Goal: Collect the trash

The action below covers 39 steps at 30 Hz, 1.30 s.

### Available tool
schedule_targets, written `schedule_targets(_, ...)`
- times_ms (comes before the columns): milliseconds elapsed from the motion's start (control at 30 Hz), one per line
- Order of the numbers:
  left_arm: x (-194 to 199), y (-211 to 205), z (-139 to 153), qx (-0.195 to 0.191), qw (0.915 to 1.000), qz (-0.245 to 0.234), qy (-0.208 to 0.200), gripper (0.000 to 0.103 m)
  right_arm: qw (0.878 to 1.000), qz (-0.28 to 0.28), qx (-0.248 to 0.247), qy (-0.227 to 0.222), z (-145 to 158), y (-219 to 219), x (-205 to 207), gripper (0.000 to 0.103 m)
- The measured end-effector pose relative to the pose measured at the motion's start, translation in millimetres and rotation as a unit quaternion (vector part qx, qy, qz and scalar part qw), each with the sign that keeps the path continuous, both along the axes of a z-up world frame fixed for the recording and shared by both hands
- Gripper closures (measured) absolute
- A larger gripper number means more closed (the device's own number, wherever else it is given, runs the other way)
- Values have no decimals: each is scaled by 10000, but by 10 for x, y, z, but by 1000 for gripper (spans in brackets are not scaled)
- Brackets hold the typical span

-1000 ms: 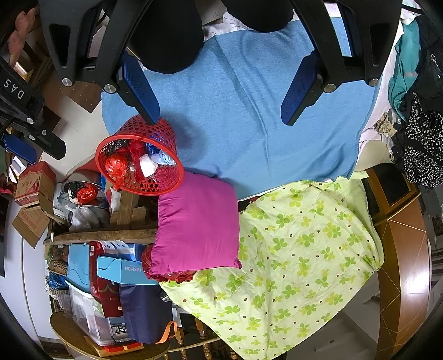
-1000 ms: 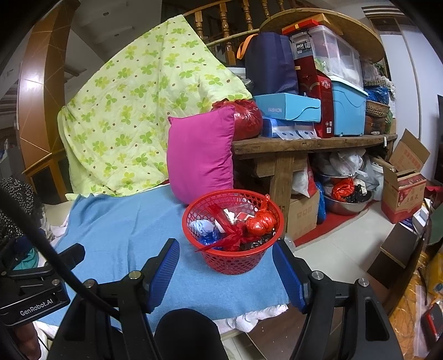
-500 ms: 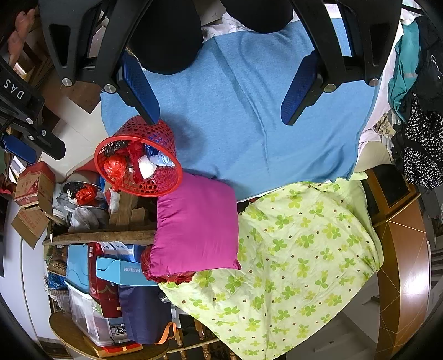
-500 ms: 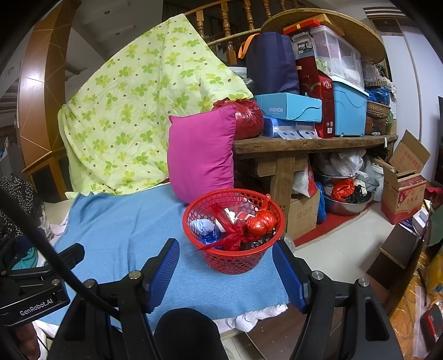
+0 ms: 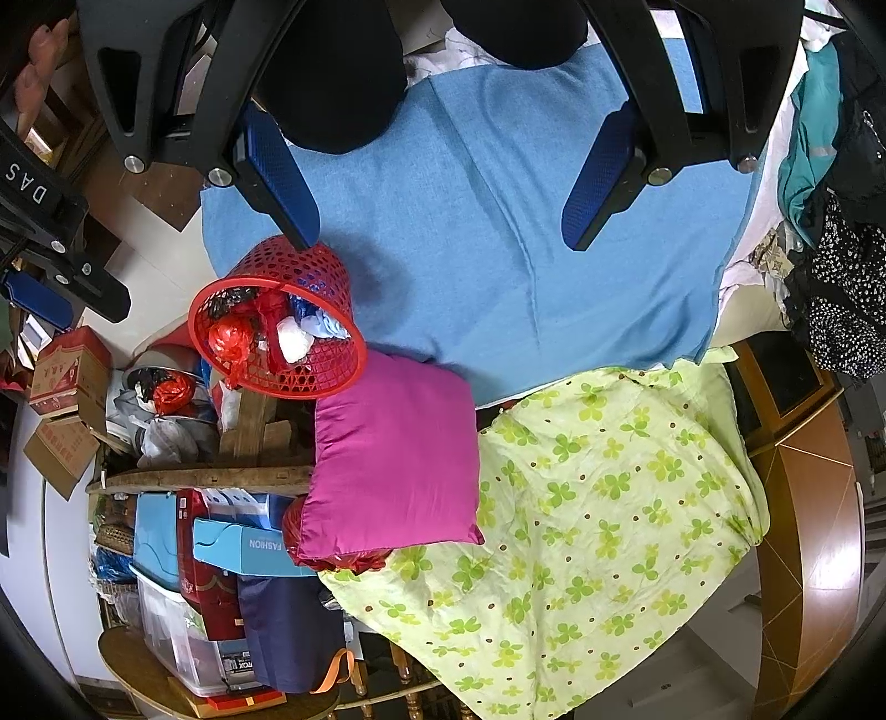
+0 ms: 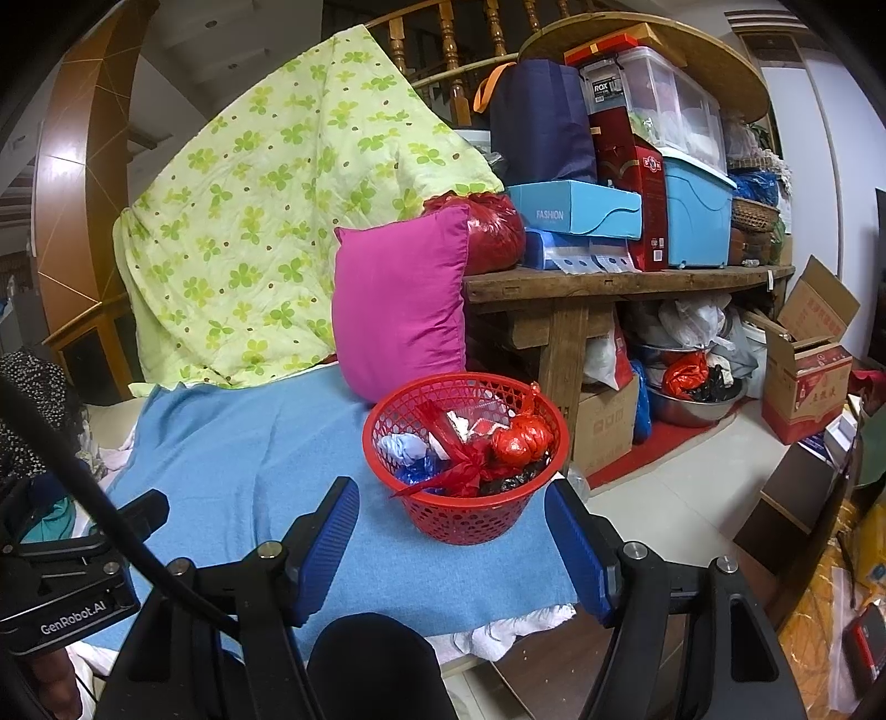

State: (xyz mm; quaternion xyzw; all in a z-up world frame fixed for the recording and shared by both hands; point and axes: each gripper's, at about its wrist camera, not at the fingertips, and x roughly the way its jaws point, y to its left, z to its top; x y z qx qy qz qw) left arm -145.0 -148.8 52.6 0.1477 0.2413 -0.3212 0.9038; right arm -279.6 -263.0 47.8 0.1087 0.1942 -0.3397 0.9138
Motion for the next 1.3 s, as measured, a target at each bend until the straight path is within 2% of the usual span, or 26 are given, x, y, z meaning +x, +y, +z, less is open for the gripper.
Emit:
schedule_targets(700,2,-7,-78,51,10000,-31,51,13,10000,-11,43,30,-148,-47,-31,30)
schedule_targets(1300,-14,-30,-104,85,9999,-51,64,13,10000,-14,63,36,-146,-72,-32,30)
